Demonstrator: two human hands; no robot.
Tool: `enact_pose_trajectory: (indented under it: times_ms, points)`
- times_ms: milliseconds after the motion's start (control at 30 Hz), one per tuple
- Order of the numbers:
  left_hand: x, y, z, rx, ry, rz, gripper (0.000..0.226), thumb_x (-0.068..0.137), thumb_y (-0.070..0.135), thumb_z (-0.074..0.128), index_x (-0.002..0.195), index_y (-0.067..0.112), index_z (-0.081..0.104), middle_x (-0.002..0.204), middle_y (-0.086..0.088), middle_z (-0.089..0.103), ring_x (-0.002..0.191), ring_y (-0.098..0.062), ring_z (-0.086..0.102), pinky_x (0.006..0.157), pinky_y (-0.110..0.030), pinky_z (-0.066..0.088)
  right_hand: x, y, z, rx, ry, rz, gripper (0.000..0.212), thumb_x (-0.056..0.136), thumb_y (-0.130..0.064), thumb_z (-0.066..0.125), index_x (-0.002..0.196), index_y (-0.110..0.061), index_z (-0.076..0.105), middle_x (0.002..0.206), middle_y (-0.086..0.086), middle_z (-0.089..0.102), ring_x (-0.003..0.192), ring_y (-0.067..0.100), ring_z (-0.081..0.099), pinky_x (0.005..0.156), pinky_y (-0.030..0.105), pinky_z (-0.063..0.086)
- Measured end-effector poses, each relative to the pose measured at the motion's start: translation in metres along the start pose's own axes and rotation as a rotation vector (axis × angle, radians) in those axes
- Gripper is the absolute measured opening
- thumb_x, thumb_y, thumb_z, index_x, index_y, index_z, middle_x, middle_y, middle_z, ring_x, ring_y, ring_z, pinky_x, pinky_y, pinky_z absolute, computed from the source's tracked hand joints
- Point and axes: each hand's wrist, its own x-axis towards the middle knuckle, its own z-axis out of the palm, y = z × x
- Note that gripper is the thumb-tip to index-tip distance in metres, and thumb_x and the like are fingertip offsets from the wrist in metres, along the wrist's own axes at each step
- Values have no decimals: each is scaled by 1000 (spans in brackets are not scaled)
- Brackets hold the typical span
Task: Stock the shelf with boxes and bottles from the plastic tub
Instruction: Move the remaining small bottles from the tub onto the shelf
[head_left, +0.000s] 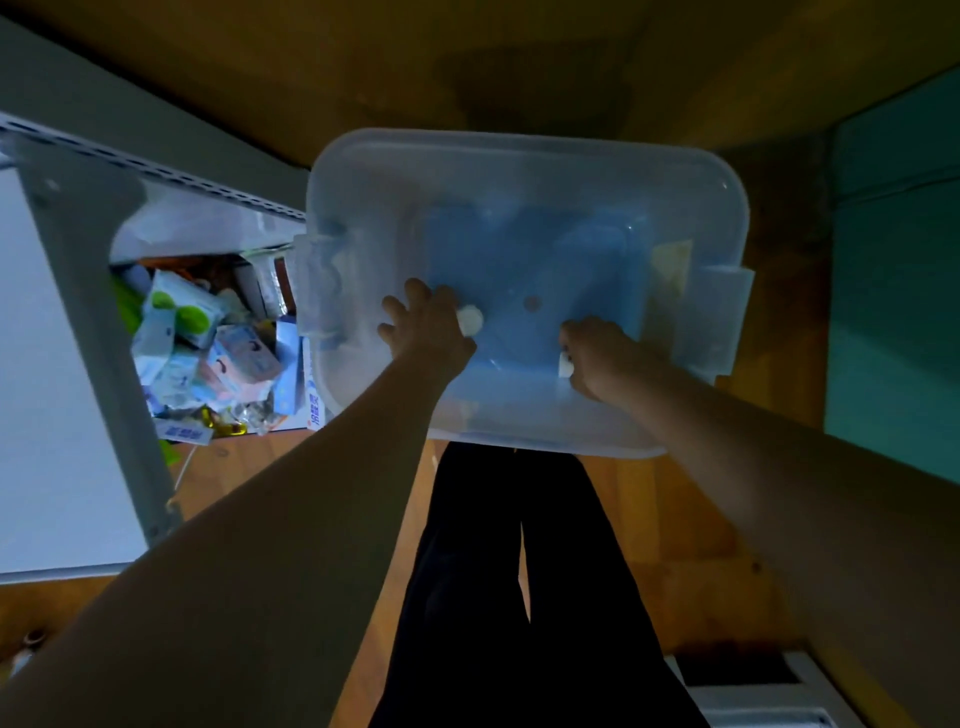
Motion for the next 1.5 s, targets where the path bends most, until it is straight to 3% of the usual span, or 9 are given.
enact_pose_trajectory:
  times_ms: [333,500,667,800,933,1100,1200,1333,1500]
  points:
    - [2,3,11,-138,-10,105,52,86,9,65,131,14,41,128,-20,33,107,-46,52,90,-50,47,7,2,4,113,17,11,34,88,-13,63,119,-4,54,122,17,60,116,34,57,89,36,47]
    - [-3,15,15,-116,-20,244,70,81,24,76,140,20,37,134,-20,26,109,-43,41,95,-46,43,13,1,2,191,45,1,38,87,-22,69,118,-4,58,122,18,62,116,34,58,86,34,46]
    - [3,13,19,-77,13,250,45,90,19,67,131,22,49,132,-19,30,110,-44,41,94,-46,43,13,3,-4,224,54,33,39,88,-19,68,121,-3,57,124,18,61,118,34,57,84,32,45]
    - [10,8,16,-82,-26,285,47,89,21,68,133,23,51,132,-19,34,111,-43,45,99,-45,42,12,4,-8,220,54,41,40,90,-19,67,123,-1,56,126,18,61,119,34,56,82,31,42]
    - [10,4,3,-406,-63,271,47,79,23,78,121,11,59,112,-17,58,99,-29,61,77,-25,46,3,4,-16,303,88,46,39,87,-19,69,120,-2,57,123,19,61,115,33,57,72,26,34]
    - [-42,6,-57,-888,-103,169,31,90,14,71,117,10,54,81,1,55,73,-13,52,54,-16,43,-45,-12,-62,492,220,-29,38,89,-24,68,121,-4,58,117,16,63,106,32,58,69,30,33]
    - [-97,8,-112,-1025,-127,156,22,95,25,65,112,20,53,87,-2,55,75,-15,52,62,-28,44,-97,-25,-106,652,356,-116,37,92,-20,64,128,-10,59,118,12,63,99,26,58,68,23,31]
    - [-184,14,-195,-1148,16,175,30,96,34,61,119,15,57,100,-6,64,81,-15,58,70,-33,47,-183,-48,-168,897,538,-240,31,92,-14,67,123,-16,63,116,3,65,102,21,62,80,31,50]
    - [-298,7,-275,-1292,287,278,33,87,47,61,101,18,65,85,1,68,72,-9,61,66,-32,48,-285,-88,-243,1165,641,-389,30,89,-9,69,115,-22,63,111,-5,69,100,11,67,83,28,55]
